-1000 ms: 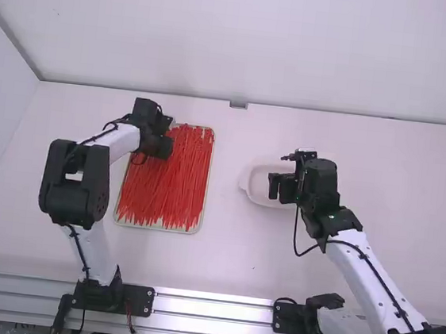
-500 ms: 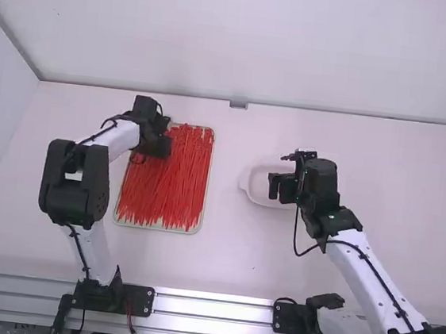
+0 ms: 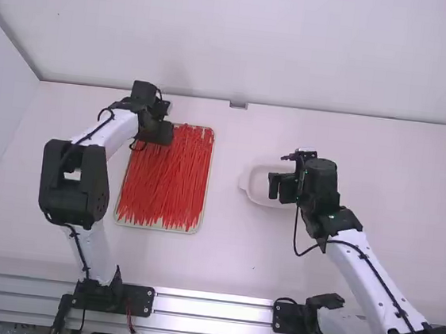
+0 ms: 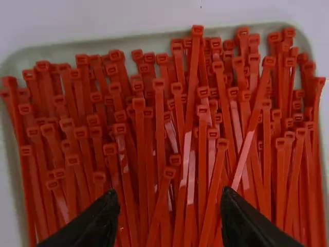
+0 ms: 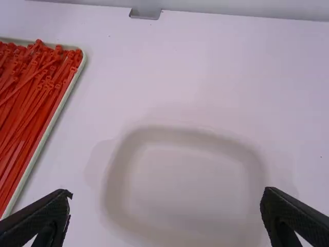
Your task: Fasten the cable tie
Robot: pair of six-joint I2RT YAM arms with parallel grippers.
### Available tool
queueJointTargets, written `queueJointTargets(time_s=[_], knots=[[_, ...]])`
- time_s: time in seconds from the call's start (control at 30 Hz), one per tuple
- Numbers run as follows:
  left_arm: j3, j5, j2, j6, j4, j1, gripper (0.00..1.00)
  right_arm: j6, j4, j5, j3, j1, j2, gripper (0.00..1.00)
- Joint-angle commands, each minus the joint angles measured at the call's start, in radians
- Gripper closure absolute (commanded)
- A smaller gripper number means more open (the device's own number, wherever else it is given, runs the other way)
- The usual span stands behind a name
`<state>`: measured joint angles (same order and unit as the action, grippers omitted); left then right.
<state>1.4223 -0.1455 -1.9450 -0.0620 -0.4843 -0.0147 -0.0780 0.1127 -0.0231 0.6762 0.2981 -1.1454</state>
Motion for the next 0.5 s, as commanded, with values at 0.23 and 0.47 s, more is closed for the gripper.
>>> queueJointTargets(time_s=[0.23,0.47], knots=[[-0.003,0.004,-0.070,0.033,0.032,0.002,0.48,0.000,0.000,0.001,0.030,-0.003,-0.009,0.01],[-0.035,-0.003,-0.071,0.029,0.060,0.002,0.48,0.000,0.000,0.002,0.030,-0.003,-0.009,0.01]])
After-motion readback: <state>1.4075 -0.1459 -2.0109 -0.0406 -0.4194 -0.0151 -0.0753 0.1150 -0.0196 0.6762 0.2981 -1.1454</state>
